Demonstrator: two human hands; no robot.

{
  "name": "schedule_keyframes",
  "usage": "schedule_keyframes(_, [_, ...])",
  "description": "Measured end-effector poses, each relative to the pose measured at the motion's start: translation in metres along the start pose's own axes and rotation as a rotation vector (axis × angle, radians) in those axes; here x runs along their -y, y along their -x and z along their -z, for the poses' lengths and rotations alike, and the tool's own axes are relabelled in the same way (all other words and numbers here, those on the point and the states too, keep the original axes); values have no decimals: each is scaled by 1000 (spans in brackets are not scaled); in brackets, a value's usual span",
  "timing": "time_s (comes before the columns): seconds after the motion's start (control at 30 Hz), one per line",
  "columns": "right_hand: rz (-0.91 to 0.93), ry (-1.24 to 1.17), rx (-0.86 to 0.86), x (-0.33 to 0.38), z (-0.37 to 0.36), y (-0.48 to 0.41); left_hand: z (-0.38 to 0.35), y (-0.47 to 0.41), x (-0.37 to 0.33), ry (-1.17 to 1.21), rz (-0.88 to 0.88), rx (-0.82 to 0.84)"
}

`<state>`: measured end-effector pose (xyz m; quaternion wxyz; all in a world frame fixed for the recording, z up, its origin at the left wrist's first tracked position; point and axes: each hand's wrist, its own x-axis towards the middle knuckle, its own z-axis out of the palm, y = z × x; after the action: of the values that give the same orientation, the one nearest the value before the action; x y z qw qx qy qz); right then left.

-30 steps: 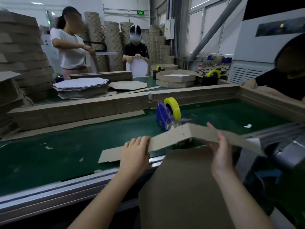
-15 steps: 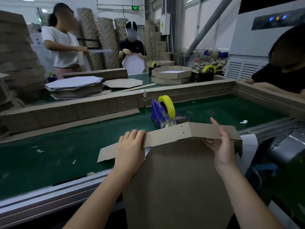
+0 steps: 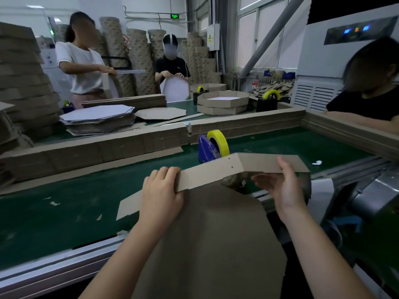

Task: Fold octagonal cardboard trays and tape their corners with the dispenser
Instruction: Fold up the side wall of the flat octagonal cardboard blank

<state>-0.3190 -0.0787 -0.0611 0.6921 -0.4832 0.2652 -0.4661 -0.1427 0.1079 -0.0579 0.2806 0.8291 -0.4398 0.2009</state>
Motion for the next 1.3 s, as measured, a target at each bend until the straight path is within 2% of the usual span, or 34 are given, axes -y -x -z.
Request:
schedule_keyframes(0.1, [-22,24,-69,8,13,-3,2,-6,-1,-49,-15,21])
schedule_keyframes(0.2, [-40,90,-50,18,28,0,6,-12,-3,-90,-67,25])
schedule_keyframes(0.37, [-78,230,-78,33,60,17,8,-10,-12,-25,-136,42])
schedule_keyframes(0.43, [-194,404,-85,39,70,24,9,-7,-17,11,-143,60])
schedule_keyframes(0.5, [-368,680,-75,45,76,31,7,-5,-21,39,-148,72])
schedule_keyframes(0.57, [-408,979,-79,49,74,37,5,-5,-24,35,-155,83])
schedule_keyframes(0.6, [-329,1104,-108,50,67,39,3,-5,-26,23,-162,87])
schedule_keyframes(0.67, [19,1184,-83,45,40,42,-2,-4,-31,-10,-188,113])
schedule_keyframes(0.73, [340,1065,207,34,1,44,-7,-3,-38,-24,-208,132])
schedule_keyframes(0.77, [395,1027,401,26,-17,44,-9,-2,-41,-28,-217,130])
schedule_keyframes(0.8, [405,1013,560,18,-31,43,-11,-1,-44,-26,-224,119])
schedule_keyframes(0.87, [357,989,685,5,-44,39,-12,2,-47,7,-232,75])
schedule_keyframes(1.0, [392,996,696,-5,-40,32,-9,9,-28,100,-171,103])
schedule_keyframes(1.07, [409,1001,692,-6,-34,27,-6,10,-13,36,-176,88])
schedule_keyframes(1.23, [487,1009,751,-11,-54,27,2,9,-9,37,-258,-131])
schedule_keyframes(1.3, [516,962,713,-11,-60,25,7,8,1,-11,-251,-129])
